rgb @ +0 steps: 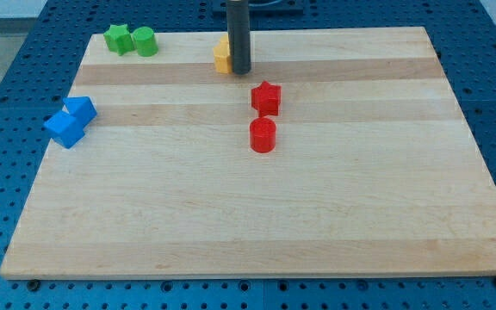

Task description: Separate the heart from the hexagon

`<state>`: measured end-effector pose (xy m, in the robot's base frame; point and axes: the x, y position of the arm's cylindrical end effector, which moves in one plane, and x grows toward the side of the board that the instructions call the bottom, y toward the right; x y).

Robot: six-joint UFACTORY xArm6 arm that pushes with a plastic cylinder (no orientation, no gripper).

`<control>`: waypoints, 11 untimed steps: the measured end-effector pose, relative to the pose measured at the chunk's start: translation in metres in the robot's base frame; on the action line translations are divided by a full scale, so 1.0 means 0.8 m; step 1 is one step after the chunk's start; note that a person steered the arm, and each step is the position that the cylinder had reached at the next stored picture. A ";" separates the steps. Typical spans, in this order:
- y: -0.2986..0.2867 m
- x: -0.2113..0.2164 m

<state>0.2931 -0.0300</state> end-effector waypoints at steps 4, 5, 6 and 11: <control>-0.101 -0.017; -0.057 -0.046; -0.033 -0.073; -0.030 -0.073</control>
